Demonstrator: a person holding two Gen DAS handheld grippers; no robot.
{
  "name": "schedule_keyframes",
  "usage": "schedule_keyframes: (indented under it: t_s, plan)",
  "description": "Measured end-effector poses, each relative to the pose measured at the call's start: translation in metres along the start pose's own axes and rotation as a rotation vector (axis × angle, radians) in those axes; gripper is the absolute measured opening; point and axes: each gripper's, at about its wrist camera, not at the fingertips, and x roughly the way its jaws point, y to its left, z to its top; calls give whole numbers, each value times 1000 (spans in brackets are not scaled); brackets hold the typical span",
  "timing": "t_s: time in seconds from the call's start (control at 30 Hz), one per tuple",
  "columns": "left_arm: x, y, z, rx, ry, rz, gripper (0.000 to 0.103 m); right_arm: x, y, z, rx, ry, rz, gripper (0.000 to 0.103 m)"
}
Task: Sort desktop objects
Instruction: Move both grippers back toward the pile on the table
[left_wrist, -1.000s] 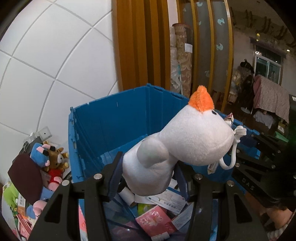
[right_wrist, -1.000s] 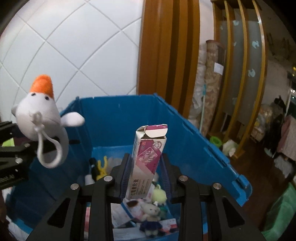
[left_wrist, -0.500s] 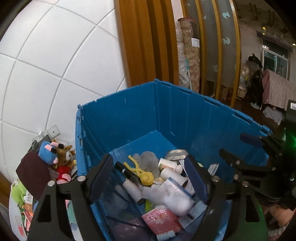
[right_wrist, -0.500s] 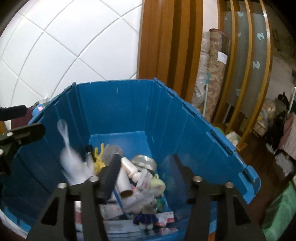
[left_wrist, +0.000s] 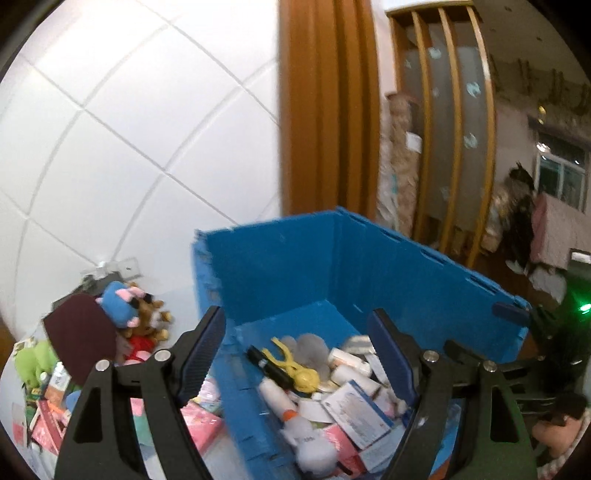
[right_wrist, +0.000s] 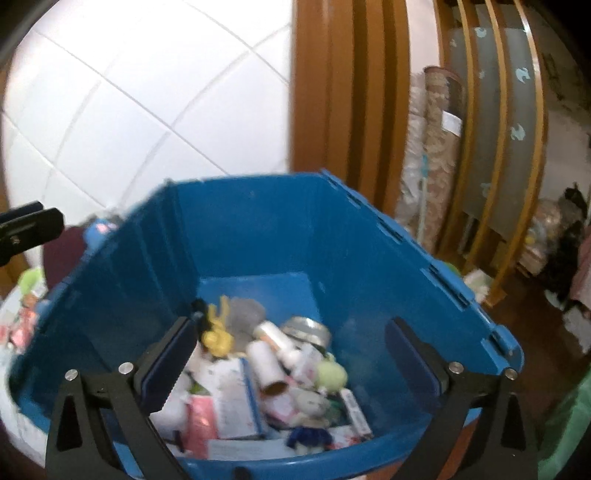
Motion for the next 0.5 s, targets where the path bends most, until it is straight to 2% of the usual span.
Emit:
schedule_keyframes:
  t_s: [0.1,0.23,0.33,0.5]
  plan:
    - [-6,20,-7,-9,30,57,79,-17,9,8,16,-73,81,103]
    - [-15,51,-16,-39,37,84,79,-43,32,25,24,-178,196,103]
    - [-25,83,-23,-69,34,121,79,-55,60,32,-7,-228,213,103]
    - [-49,152,-44,-118,24,172,79,-57,113,37,-56,-221,197,103]
